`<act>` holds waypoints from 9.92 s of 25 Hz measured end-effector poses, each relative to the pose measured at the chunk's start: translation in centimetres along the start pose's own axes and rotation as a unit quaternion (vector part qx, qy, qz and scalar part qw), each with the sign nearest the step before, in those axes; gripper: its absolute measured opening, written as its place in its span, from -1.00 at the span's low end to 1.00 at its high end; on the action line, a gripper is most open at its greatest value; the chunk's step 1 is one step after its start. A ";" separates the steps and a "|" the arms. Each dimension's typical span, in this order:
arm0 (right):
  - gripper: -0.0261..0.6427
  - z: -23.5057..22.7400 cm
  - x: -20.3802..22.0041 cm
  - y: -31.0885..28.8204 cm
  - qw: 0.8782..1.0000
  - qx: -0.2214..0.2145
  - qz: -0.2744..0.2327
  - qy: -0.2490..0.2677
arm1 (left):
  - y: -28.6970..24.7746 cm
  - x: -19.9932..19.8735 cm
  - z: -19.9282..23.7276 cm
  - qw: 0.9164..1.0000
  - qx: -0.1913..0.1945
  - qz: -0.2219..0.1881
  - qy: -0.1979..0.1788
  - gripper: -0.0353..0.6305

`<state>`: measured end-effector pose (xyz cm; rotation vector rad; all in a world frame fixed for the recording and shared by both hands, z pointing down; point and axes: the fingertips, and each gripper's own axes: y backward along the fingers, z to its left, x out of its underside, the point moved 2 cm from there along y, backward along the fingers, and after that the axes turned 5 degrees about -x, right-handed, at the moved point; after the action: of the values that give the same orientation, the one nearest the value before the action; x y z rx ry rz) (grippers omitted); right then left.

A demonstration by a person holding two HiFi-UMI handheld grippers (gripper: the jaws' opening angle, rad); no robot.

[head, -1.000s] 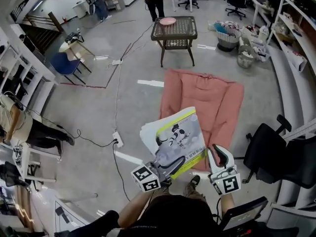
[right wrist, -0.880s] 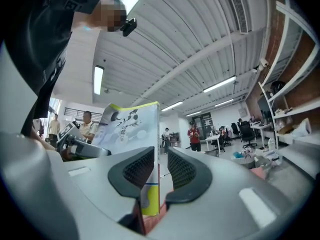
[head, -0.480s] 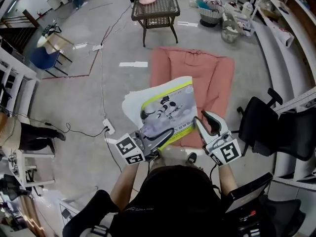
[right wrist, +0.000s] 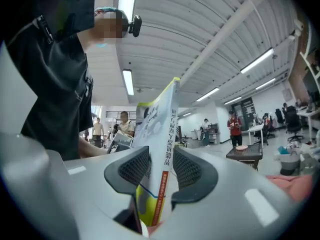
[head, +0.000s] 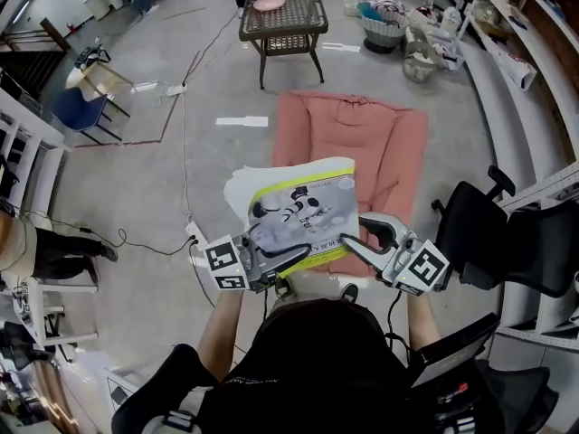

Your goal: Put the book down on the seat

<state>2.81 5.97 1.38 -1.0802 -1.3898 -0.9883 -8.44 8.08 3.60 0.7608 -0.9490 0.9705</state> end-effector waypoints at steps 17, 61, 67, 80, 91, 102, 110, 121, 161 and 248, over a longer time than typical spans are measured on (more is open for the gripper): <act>-0.60 1.2 3.2 -2.4 0.998 -0.040 0.041 -0.041 | -3.4 2.2 1.4 0.998 -0.026 0.047 -0.038 -0.66; -0.60 -3.2 19.4 -0.3 0.926 0.210 0.128 -0.288 | -4.1 16.2 8.5 0.936 -0.291 0.197 -0.004 -0.55; -0.59 -2.1 21.7 0.2 0.917 0.211 0.145 -0.306 | -3.5 18.7 8.0 0.930 -0.304 0.207 0.009 -0.54; -0.55 -0.7 29.6 1.7 0.887 0.235 0.166 -0.362 | -2.4 26.3 8.8 0.919 -0.306 0.248 0.021 -0.50; -0.51 -0.3 38.6 1.9 0.876 0.242 0.169 -0.382 | -0.8 34.5 11.5 0.920 -0.303 0.246 0.037 -0.48; -0.54 -0.9 46.6 3.9 0.862 0.283 0.193 -0.374 | -1.2 43.0 13.9 0.909 -0.330 0.246 0.068 -0.46; -0.52 -1.6 53.2 3.7 0.855 0.293 0.198 -0.379 | -0.2 48.7 16.9 0.903 -0.337 0.256 0.069 -0.43; -0.52 -1.4 59.1 5.0 0.834 0.314 0.192 -0.411 | -0.2 54.4 18.1 0.898 -0.339 0.273 0.061 -0.42; -0.50 -9.9 62.7 2.9 0.839 0.296 0.237 -0.390 | -2.3 55.7 27.0 0.886 -0.370 0.264 0.091 -0.39; -0.34 -17.4 74.2 5.9 0.789 0.347 0.339 -0.377 | -0.6 63.1 37.6 0.834 -0.409 0.362 0.075 -0.26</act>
<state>11.06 -2.95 76.86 -1.2755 -1.5751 0.5481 -3.73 -3.75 75.95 -0.4448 -1.4019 1.0940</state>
